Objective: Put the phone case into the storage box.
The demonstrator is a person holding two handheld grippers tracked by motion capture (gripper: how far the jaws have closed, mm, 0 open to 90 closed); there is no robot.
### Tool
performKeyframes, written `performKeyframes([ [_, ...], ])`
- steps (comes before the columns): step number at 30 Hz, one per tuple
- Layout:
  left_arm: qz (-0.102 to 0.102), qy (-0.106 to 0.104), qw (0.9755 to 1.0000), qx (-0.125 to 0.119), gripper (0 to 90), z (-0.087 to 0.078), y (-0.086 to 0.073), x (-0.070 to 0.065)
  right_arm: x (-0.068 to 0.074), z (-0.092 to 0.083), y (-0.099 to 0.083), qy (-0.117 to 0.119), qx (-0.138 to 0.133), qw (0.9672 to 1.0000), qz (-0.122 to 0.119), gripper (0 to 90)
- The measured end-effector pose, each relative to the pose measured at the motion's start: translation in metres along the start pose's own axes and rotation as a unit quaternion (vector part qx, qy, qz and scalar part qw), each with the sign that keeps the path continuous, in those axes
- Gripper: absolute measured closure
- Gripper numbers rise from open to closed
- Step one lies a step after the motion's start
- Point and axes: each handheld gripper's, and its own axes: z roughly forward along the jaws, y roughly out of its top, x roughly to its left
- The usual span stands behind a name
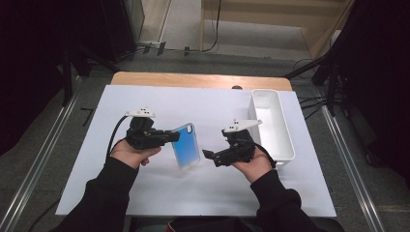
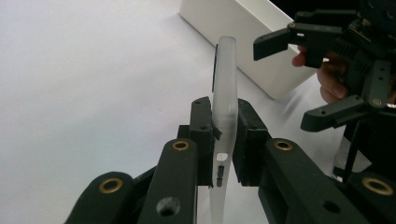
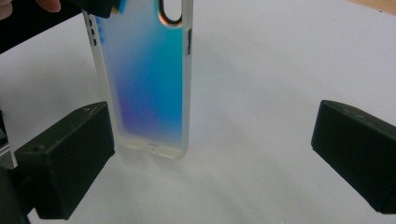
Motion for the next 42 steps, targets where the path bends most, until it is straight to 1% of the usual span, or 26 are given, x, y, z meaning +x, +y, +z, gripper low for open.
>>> performKeyframes([
  [3,-0.007,0.008,0.9999,-0.012,79.5,0.000,-0.001,0.001,0.002,0.002,-0.002,-0.004,-0.006,1.0000,0.004,0.0],
  [5,-0.011,0.010,0.9998,-0.014,79.5,0.000,-0.001,0.001,0.004,0.003,-0.003,-0.005,-0.010,0.9999,0.008,0.0],
  [8,-0.018,0.013,0.9995,-0.021,79.5,0.002,-0.002,0.001,0.006,0.005,-0.004,-0.016,-0.015,0.9997,0.005,0.0],
  [9,-0.018,0.016,0.9995,-0.020,79.5,0.002,-0.002,0.001,0.007,0.006,-0.004,-0.018,-0.019,0.9996,0.005,0.0],
  [11,-0.021,0.020,0.9993,-0.024,79.5,0.003,-0.002,0.000,0.007,0.007,-0.004,-0.020,-0.018,0.9996,0.008,0.0],
  [14,-0.019,0.025,0.9990,-0.030,79.5,0.004,-0.003,0.000,0.007,0.008,-0.005,-0.027,-0.017,0.9995,0.007,0.0],
  [15,-0.017,0.028,0.9989,-0.034,79.5,0.003,-0.003,-0.001,0.007,0.009,-0.006,-0.026,-0.017,0.9995,0.006,0.0],
  [17,-0.021,0.029,0.9985,-0.041,79.5,0.004,-0.003,-0.001,0.008,0.010,-0.006,-0.028,-0.017,0.9995,0.005,0.0],
  [20,-0.023,0.033,0.9982,-0.045,79.5,0.004,-0.003,-0.001,0.011,0.012,-0.007,-0.022,-0.016,0.9996,0.010,0.0],
  [22,-0.025,0.035,0.9979,-0.048,79.6,0.004,-0.004,-0.001,0.012,0.014,-0.007,-0.022,-0.019,0.9995,0.008,0.0],
  [23,-0.026,0.036,0.9978,-0.048,79.5,0.005,-0.004,-0.002,0.013,0.015,-0.007,-0.020,-0.019,0.9996,0.008,0.0],
  [25,-0.027,0.037,0.9979,-0.047,79.5,0.005,-0.004,-0.002,0.015,0.017,-0.007,-0.023,-0.020,0.9995,0.012,0.0],
  [27,-0.028,0.040,0.9977,-0.047,79.5,0.006,-0.004,-0.003,0.016,0.018,-0.007,-0.022,-0.022,0.9995,0.010,0.0],
  [30,-0.036,0.037,0.9975,-0.048,79.5,0.007,-0.004,-0.005,0.017,0.019,-0.007,-0.021,-0.024,0.9994,0.010,0.0],
  [35,-0.036,0.034,0.9978,-0.044,79.5,0.010,-0.004,-0.007,0.018,0.019,-0.006,-0.016,-0.031,0.9993,0.016,0.0],
  [37,-0.038,0.033,0.9978,-0.044,79.5,0.011,-0.004,-0.008,0.018,0.019,-0.005,-0.015,-0.028,0.9994,0.016,0.0],
  [39,-0.037,0.033,0.9979,-0.042,79.5,0.013,-0.004,-0.009,0.019,0.020,-0.004,-0.019,-0.028,0.9994,0.012,0.0],
  [41,-0.039,0.031,0.9979,-0.042,79.5,0.014,-0.005,-0.010,0.021,0.021,-0.003,-0.019,-0.028,0.9993,0.015,0.0],
  [42,-0.039,0.032,0.9979,-0.040,79.4,0.015,-0.005,-0.011,0.021,0.021,-0.003,-0.021,-0.029,0.9993,0.011,0.0],
])
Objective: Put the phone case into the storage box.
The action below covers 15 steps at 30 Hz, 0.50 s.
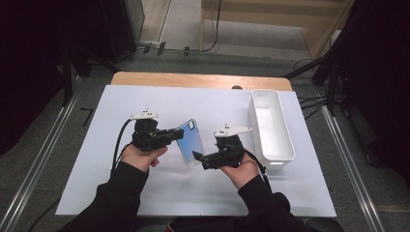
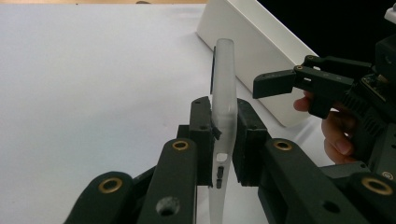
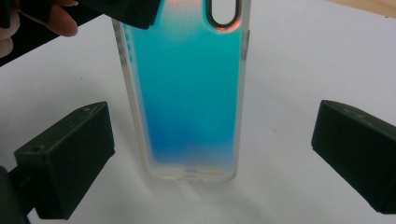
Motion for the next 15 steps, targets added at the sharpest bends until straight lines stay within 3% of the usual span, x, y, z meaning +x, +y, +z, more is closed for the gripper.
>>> performKeyframes([
  [15,-0.001,-0.011,0.9999,0.000,79.4,0.0081,-0.0028,-0.0096,0.0079,0.0033,0.0052,-0.003,-0.009,0.9999,0.004,0.0],
])
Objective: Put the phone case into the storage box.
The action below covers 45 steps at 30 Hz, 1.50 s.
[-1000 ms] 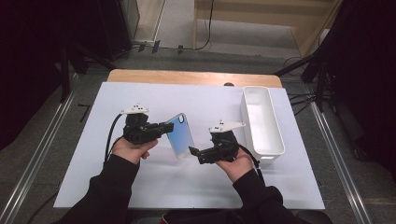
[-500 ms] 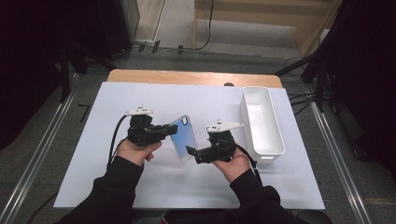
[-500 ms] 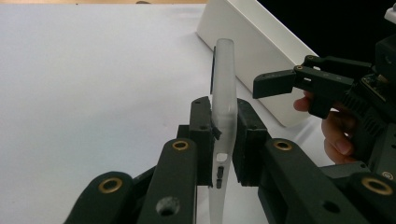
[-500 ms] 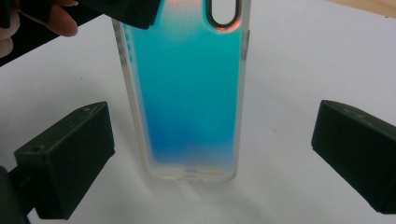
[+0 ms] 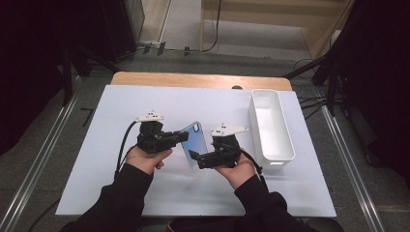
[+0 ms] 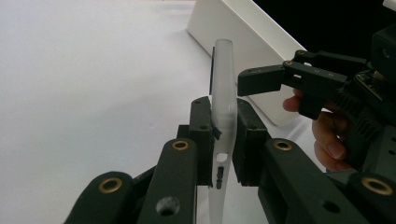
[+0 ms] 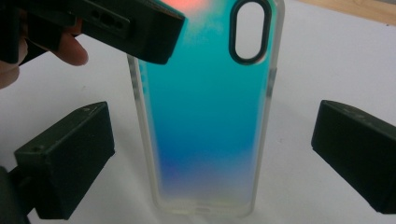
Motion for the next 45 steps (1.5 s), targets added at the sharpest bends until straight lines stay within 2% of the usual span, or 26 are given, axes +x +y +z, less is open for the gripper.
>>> performKeyframes([
  [13,-0.001,-0.011,0.9999,0.003,79.5,0.004,-0.002,-0.007,0.005,0.005,0.002,-0.002,-0.003,0.9999,0.010,0.0],
  [34,-0.007,-0.020,0.9998,0.004,79.4,0.007,-0.004,-0.013,0.004,0.016,0.003,-0.016,-0.006,0.9997,0.017,0.0],
  [35,-0.006,-0.020,0.9998,0.004,79.4,0.007,-0.004,-0.012,0.004,0.016,0.002,-0.016,-0.006,0.9997,0.017,1.0],
  [36,-0.007,-0.019,0.9998,0.004,79.4,0.007,-0.004,-0.012,0.004,0.016,0.002,-0.016,-0.007,0.9997,0.015,6.0],
  [39,-0.006,-0.018,0.9998,0.005,79.4,0.007,-0.004,-0.012,0.004,0.016,0.002,-0.015,-0.009,0.9997,0.014,6.9],
  [41,-0.004,-0.016,0.9998,0.005,79.3,0.008,-0.004,-0.012,0.004,0.016,0.002,-0.006,-0.008,0.9998,0.016,13.6],
  [45,-0.007,-0.019,0.9998,0.003,79.2,0.008,-0.005,-0.012,0.004,0.016,0.002,-0.005,-0.009,0.9998,0.016,14.4],
])
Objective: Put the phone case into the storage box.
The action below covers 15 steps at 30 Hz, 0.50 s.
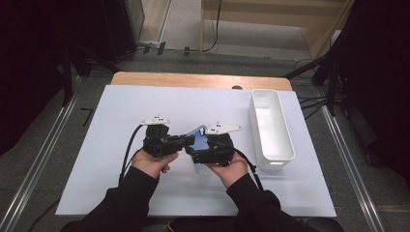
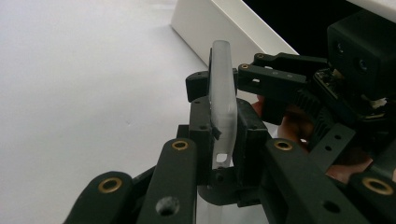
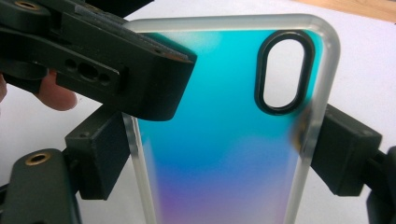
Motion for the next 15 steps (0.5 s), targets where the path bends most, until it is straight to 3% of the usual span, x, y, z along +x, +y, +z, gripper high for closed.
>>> performKeyframes([
  [8,0.001,-0.005,1.0000,-0.004,79.0,-0.0014,0.0007,0.0003,0.0001,-0.0015,0.0030,0.001,0.004,1.0000,-0.003,14.9],
  [15,-0.004,-0.024,0.9997,-0.007,65.0,-0.0036,0.0025,0.0053,-0.0011,-0.0030,0.0044,0.009,0.007,0.9999,-0.002,15.0],
])
